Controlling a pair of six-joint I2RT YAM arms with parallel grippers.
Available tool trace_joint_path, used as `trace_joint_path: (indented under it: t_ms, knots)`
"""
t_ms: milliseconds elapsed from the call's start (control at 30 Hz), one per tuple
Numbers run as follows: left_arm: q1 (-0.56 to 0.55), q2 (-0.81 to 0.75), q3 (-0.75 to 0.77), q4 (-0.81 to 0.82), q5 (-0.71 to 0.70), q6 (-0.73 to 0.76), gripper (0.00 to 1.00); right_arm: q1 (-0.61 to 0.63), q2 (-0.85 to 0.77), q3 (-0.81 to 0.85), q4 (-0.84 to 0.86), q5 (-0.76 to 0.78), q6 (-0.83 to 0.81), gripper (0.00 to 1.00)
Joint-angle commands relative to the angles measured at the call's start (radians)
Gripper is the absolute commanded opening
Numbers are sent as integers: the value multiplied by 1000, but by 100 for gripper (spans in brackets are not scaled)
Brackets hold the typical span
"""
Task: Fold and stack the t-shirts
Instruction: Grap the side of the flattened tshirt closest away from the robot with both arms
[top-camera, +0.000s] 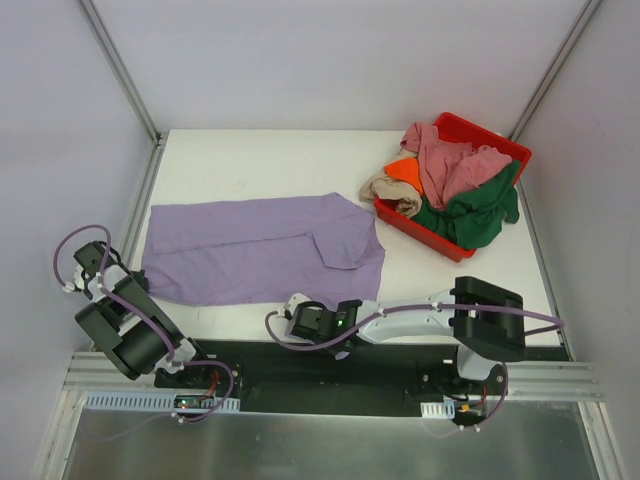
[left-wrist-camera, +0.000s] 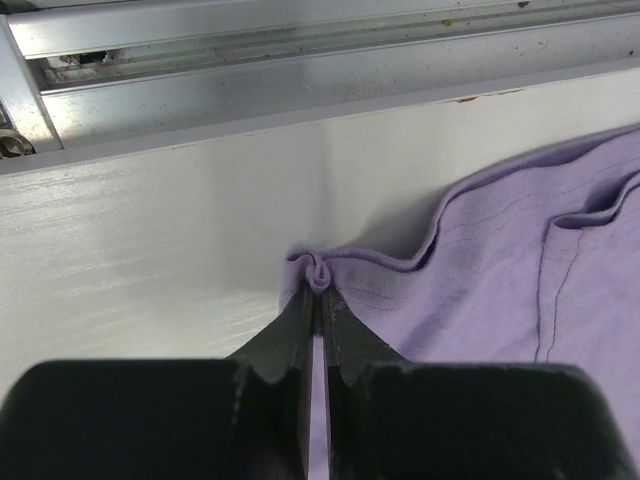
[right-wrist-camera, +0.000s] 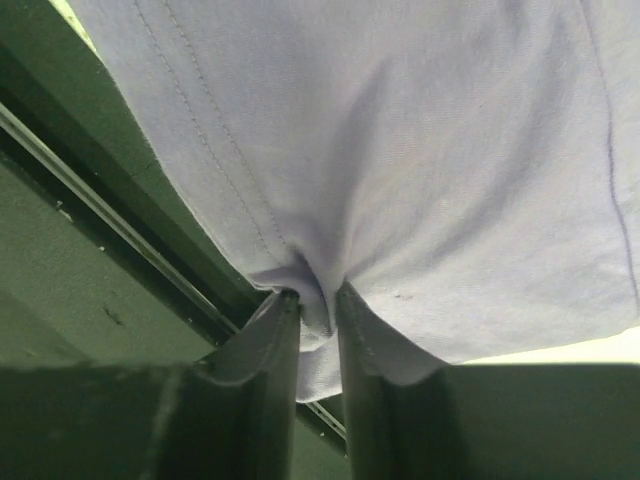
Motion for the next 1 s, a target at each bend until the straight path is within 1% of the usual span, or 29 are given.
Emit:
trace_joint_path:
  t_ms: [0, 100, 167, 200, 233, 333, 367, 433, 500, 600, 700, 833, 967]
  knots:
    - [8, 32, -8, -41, 24, -6, 0, 0, 5, 11, -24, 81, 32, 17]
    - [8, 15, -14, -42, 34, -6, 0, 0, -18, 44, -74, 40, 21, 14]
    - [8, -16, -25, -50, 17, -10, 0, -2, -50, 41, -82, -13, 15, 3]
    - [8, -35, -28, -62, 2, -16, 0, 0, -59, 38, -82, -42, 9, 0]
    - [8, -51, -26, -79, -12, -24, 0, 0, -63, 42, -93, -78, 3, 1]
    - [8, -114, -5, -143, -25, -47, 0, -2, -58, 59, -124, -131, 3, 1]
    - [8, -134, 3, -153, -23, -53, 0, -8, -56, 71, -130, -136, -21, 0]
    - [8, -161, 20, -159, 6, -63, 0, -20, -59, 100, -156, -93, -17, 0]
    - [8, -172, 24, -160, 21, -81, 0, -36, -69, 140, -202, 33, -15, 0]
    - [8, -152, 46, -164, 32, -81, 0, -94, -108, 183, -231, 108, -31, 1]
    - [8, -114, 75, -164, 80, -83, 0, -167, -136, 218, -233, 211, -42, 0]
    - [4, -60, 126, -162, 126, -105, 0, -269, -135, 258, -208, 219, -66, 0]
    - [-15, -1, 192, -162, 156, -136, 0, -330, -96, 317, -170, 191, -123, 1]
